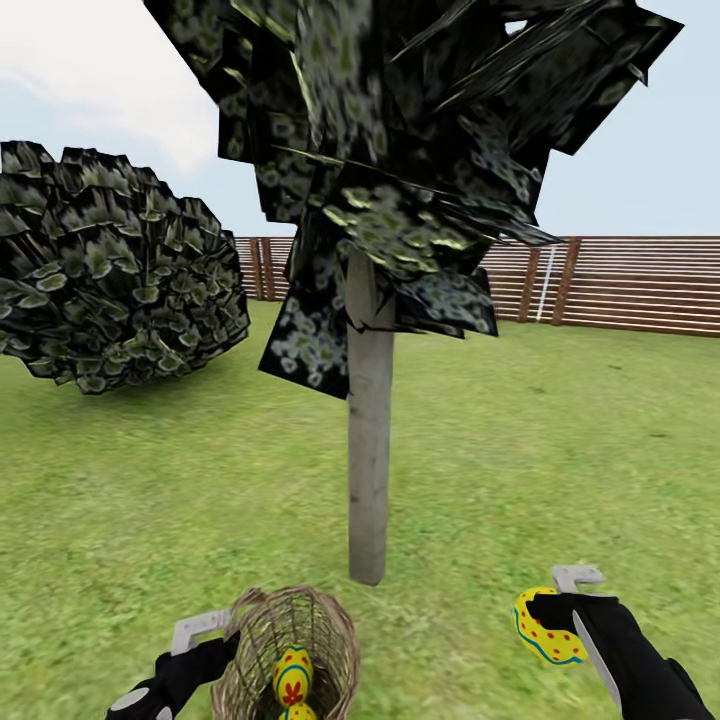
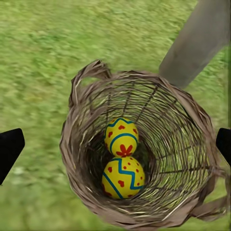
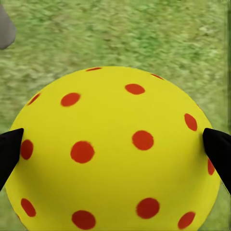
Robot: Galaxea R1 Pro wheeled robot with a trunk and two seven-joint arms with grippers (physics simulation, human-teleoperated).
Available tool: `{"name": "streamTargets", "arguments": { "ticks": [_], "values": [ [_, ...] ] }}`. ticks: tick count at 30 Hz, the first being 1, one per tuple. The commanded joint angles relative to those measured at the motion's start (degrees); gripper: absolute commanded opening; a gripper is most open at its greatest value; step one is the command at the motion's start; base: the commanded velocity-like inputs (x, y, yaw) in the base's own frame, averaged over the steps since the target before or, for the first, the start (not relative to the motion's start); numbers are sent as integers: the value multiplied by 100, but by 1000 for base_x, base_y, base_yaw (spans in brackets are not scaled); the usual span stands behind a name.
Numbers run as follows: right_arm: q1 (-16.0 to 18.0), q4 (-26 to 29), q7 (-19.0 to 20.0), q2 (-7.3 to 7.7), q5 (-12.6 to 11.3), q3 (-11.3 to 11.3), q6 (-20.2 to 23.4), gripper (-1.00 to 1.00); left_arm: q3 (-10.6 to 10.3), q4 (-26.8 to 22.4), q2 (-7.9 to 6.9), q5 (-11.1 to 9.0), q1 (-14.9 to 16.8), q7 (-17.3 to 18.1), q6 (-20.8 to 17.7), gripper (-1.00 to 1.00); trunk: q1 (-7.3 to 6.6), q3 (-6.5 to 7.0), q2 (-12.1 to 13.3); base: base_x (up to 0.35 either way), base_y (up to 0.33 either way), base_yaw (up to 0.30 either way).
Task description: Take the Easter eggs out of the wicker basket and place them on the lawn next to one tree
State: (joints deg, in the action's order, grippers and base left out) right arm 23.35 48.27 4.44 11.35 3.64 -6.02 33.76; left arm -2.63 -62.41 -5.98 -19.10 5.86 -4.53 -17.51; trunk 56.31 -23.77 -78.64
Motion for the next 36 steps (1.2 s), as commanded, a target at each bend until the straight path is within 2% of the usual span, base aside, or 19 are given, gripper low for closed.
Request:
{"name": "streamTargets", "arguments": {
  "ticks": [1,12,14,17,19,36],
  "values": [
    [3,7,45,-1,40,-13,25,-100,-18,-13,-6,-59,1,-48,-24,100,1,-7,-4,116,-302,0],
    [3,-21,40,-39,49,-5,25,-100,-35,-139,-17,-59,2,-56,-24,100,1,-7,-4,108,-301,24],
    [3,-37,39,-53,49,8,25,-100,-36,-155,-28,-59,2,-56,-30,100,1,-7,-4,16,-299,246],
    [3,-51,25,-78,49,313,21,-100,-41,-173,-30,-59,-1,-56,-38,100,1,-7,-4,3,-299,281],
    [3,-54,23,-80,49,358,20,-100,-42,-174,-34,-59,-2,-56,-41,100,1,-7,-4,0,-299,287],
    [3,-11,22,-64,43,356,25,-100,-27,-175,-35,-77,-4,-56,-70,100,1,-7,-4,0,-299,289]
  ]
}}
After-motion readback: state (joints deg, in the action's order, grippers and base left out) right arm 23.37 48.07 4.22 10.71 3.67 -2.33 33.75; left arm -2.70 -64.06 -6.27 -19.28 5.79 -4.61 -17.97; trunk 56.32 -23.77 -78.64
